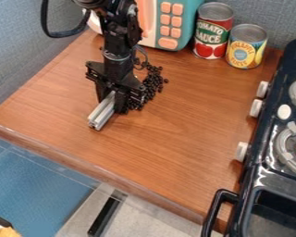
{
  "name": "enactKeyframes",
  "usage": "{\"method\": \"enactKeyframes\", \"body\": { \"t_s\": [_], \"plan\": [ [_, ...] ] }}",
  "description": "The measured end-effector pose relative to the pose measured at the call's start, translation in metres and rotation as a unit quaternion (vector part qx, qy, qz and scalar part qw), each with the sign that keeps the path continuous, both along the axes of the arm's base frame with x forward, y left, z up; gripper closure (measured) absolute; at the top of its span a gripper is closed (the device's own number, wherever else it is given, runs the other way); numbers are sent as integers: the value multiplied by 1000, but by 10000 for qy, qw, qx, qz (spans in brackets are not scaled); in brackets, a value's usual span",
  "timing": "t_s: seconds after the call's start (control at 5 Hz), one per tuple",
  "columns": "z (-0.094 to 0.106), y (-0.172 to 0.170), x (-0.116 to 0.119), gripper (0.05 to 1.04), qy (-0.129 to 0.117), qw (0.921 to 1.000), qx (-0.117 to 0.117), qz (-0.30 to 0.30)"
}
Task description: Sweep into pile
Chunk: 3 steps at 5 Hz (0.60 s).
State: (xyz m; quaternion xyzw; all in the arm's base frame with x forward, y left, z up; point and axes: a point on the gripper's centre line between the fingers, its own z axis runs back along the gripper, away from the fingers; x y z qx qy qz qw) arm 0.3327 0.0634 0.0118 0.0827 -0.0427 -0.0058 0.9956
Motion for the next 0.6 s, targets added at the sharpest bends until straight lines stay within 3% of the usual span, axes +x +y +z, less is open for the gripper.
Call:
{"method": "enactKeyframes", "body": {
  "t_s": [0.6],
  "plan": [
    [0,-1,2,689,-415,9960,10,790]
  ]
}}
